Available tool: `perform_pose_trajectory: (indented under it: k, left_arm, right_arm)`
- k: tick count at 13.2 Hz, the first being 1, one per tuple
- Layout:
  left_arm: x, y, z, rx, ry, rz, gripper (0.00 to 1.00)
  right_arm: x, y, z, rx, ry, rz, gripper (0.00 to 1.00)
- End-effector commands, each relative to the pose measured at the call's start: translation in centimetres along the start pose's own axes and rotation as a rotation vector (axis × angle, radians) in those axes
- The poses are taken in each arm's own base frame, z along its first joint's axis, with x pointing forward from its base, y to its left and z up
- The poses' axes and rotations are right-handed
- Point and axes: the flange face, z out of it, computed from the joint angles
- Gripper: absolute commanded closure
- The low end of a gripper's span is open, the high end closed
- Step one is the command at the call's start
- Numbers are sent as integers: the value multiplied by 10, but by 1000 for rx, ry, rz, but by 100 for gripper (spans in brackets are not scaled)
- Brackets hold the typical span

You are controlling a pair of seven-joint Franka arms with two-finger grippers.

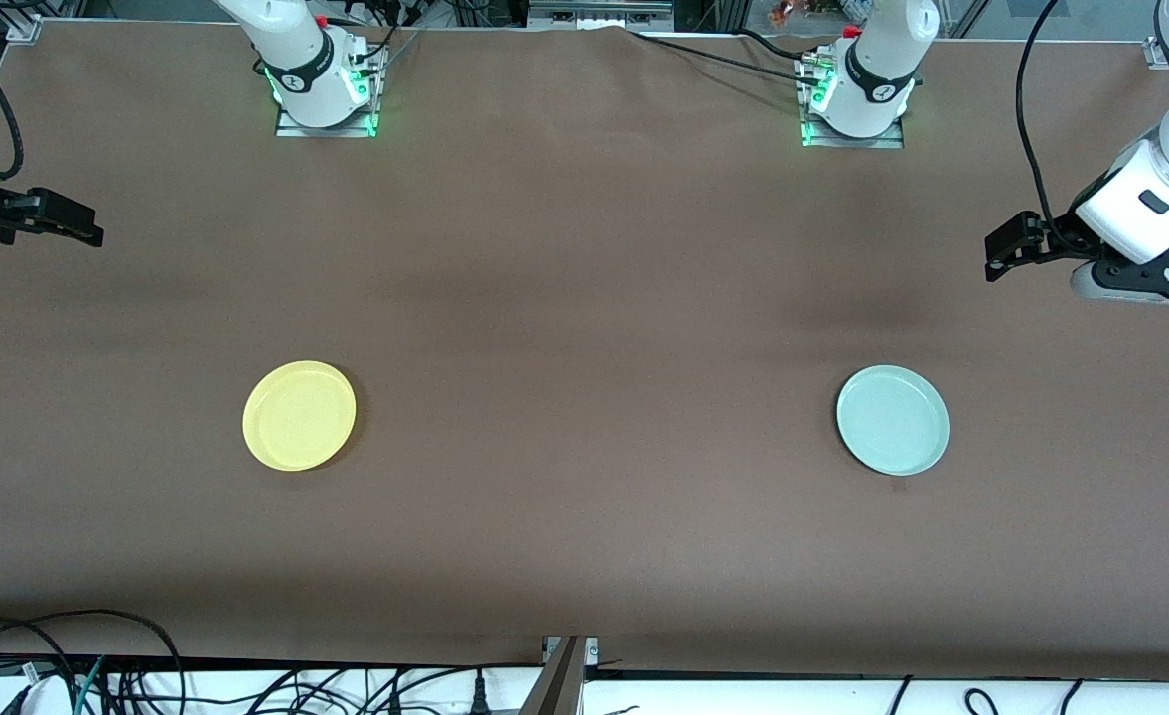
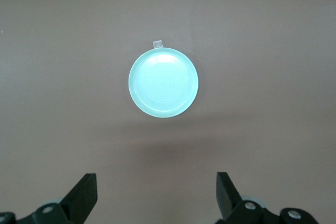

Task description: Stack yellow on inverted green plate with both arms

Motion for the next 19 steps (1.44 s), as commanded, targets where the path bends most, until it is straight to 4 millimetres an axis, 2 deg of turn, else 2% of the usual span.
perform_pose_trajectory:
  k: [1, 13, 19]
  left_arm:
    - [5, 17, -12, -11, 29, 22, 0]
    - [4, 18, -10, -13, 15, 18, 0]
    - [5, 18, -10, -13, 15, 18, 0]
  right_arm:
    - [3, 3, -5, 10, 10, 0, 0]
    - [3, 3, -4, 10, 7, 0, 0]
    - [4, 9, -2, 12, 4, 12, 0]
